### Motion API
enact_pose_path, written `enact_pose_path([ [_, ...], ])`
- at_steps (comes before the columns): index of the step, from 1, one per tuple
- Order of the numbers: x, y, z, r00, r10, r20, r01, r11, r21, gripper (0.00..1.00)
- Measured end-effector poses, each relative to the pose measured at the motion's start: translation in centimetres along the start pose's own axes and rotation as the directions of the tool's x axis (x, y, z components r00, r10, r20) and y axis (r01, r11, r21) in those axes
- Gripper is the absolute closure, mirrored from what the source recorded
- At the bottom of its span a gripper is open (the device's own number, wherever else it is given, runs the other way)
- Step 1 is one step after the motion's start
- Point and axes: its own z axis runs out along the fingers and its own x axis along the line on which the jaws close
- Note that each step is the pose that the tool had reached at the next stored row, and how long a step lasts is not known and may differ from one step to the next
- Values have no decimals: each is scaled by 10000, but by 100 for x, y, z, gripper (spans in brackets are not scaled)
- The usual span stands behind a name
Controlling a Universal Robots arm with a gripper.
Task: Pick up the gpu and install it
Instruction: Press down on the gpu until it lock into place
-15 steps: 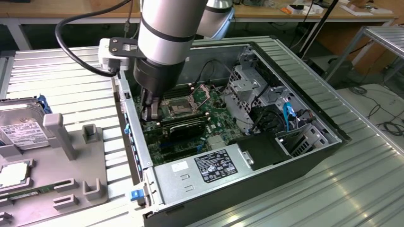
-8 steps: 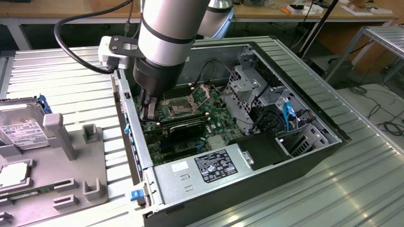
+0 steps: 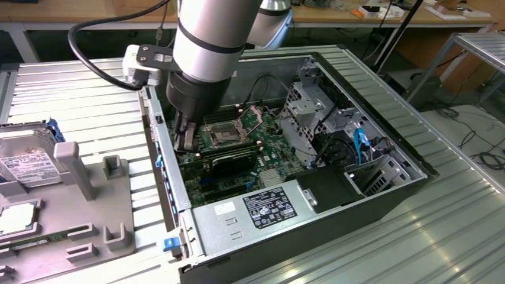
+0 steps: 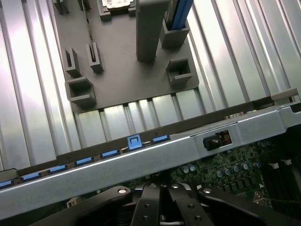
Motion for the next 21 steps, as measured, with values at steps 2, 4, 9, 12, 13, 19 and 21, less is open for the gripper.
enact_pose_path([
  [2,3,-5,21,10000,-3,40,4,10000,-12,89],
  [4,2,-9,24,10000,-5,46,5,10000,-13,89],
  [9,-2,-28,22,10000,4,22,-4,10000,-97,89],
  [12,-8,-49,17,9999,38,-110,-41,9996,-291,89],
  [13,-11,-60,15,9999,47,-149,-53,9993,-363,89],
  [19,-42,-111,5,9998,194,-46,-196,9989,-424,89],
  [21,-48,-109,7,9996,286,-39,-288,9985,-471,89],
])
